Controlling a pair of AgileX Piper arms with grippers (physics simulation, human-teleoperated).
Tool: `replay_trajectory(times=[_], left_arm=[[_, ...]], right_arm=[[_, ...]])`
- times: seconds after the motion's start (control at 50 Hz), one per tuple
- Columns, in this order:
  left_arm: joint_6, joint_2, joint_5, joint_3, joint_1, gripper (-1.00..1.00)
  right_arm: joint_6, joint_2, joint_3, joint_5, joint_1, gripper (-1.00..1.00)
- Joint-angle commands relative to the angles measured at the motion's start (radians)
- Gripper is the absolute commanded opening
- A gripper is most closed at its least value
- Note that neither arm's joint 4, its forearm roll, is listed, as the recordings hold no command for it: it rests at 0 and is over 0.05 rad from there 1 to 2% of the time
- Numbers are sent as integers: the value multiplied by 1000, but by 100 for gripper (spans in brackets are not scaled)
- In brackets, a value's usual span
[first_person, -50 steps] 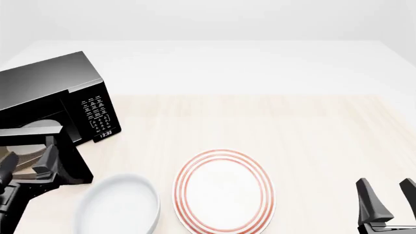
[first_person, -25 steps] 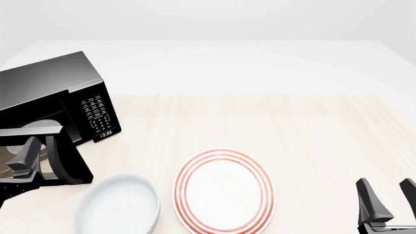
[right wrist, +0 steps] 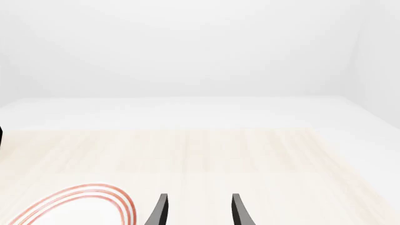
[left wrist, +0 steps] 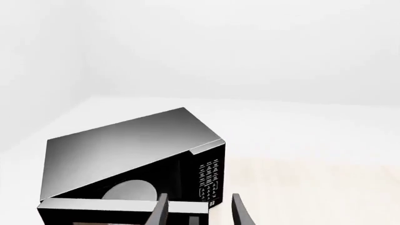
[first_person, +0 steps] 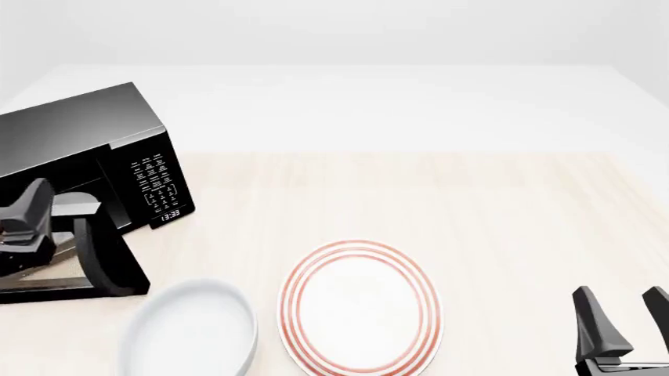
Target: Open the microwave.
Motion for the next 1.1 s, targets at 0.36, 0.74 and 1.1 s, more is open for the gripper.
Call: replay_trajectory(times=[0.36, 0.74, 1.1], left_arm=[[60, 242, 40, -238, 9, 100], [62, 377, 251, -465, -2, 100], [65, 440, 507, -631, -30, 100]], right_arm=[[0, 0, 0, 0, 0, 100], [0, 0, 0, 0, 0, 100], [0, 0, 0, 0, 0, 100]])
